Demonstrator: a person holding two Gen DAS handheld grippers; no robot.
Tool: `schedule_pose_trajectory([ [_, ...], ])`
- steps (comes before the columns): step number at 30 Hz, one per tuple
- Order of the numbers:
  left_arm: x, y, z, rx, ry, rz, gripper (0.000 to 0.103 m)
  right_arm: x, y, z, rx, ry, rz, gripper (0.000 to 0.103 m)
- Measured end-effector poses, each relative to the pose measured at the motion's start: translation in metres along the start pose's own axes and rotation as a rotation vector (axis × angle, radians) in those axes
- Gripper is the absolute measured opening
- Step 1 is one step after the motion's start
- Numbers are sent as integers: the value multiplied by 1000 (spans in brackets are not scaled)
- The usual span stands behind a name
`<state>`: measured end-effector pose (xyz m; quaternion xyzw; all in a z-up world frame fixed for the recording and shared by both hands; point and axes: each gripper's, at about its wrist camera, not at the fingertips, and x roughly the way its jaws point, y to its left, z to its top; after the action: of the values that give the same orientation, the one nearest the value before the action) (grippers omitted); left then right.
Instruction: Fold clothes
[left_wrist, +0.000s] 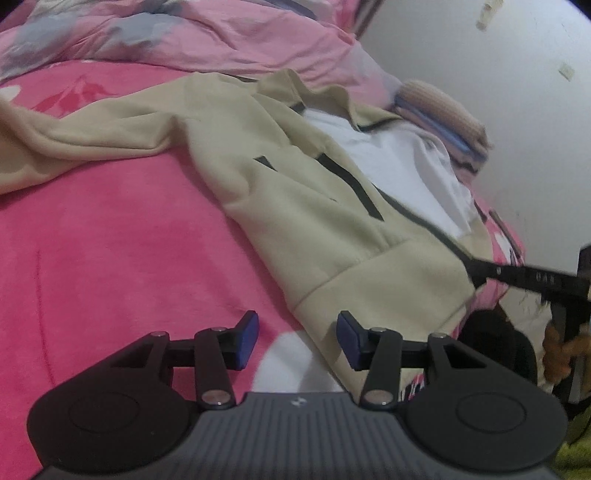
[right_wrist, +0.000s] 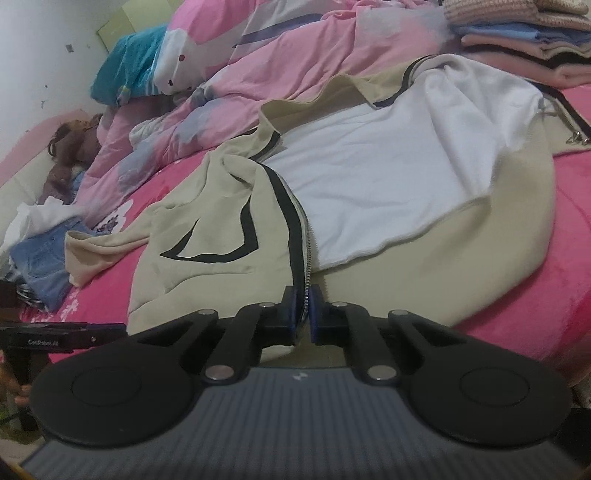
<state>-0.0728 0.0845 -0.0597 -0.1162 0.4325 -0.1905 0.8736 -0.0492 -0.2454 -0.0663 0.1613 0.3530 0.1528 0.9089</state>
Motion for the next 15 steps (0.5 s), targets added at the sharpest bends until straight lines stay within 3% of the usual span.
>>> schedule_pose_trajectory([
  [10, 3, -19, -8, 87, 78, -55, 49, 18, -12, -8, 0, 41, -33, 5],
  [13, 2, -22, -9, 92, 103, -79, 38, 13, -13, -6, 13, 25, -17, 5],
  [15, 2, -23, -10, 87, 125, -104, 37, 12, -15, -8, 27, 21, -2, 5],
])
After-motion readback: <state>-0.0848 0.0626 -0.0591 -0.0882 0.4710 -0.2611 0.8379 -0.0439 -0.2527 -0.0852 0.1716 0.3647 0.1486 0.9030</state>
